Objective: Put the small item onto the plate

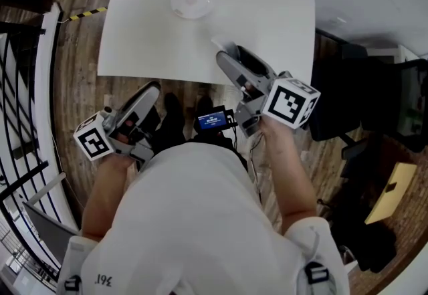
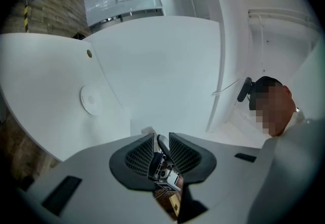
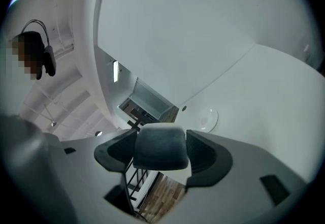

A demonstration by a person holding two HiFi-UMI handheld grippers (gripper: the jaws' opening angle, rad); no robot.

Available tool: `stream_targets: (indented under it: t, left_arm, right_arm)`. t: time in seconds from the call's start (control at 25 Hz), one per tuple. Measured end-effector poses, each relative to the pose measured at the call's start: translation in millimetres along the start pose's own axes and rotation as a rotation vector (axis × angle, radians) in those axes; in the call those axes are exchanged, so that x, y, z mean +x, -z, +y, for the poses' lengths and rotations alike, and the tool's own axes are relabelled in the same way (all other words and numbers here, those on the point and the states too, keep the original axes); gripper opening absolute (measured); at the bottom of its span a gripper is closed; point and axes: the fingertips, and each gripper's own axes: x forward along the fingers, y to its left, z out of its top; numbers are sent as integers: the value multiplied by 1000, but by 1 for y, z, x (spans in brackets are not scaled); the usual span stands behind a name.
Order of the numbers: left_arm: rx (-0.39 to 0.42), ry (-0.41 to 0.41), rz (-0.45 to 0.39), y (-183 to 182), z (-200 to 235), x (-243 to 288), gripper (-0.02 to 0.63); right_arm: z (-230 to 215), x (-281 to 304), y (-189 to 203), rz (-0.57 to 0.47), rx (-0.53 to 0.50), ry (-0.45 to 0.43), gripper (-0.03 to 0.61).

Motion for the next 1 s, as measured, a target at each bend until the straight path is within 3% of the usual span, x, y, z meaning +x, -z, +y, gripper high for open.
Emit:
stream_targets:
  t: [0.64,1.0]
  left_arm:
    - [-40,-18,85,-48,55,-9,94]
    - [-18,-23,118,-52,79,7,94]
  right_arm:
    - [-23,61,7,23,-59,160,310]
    - [-47,91,8,103,-228,235,308]
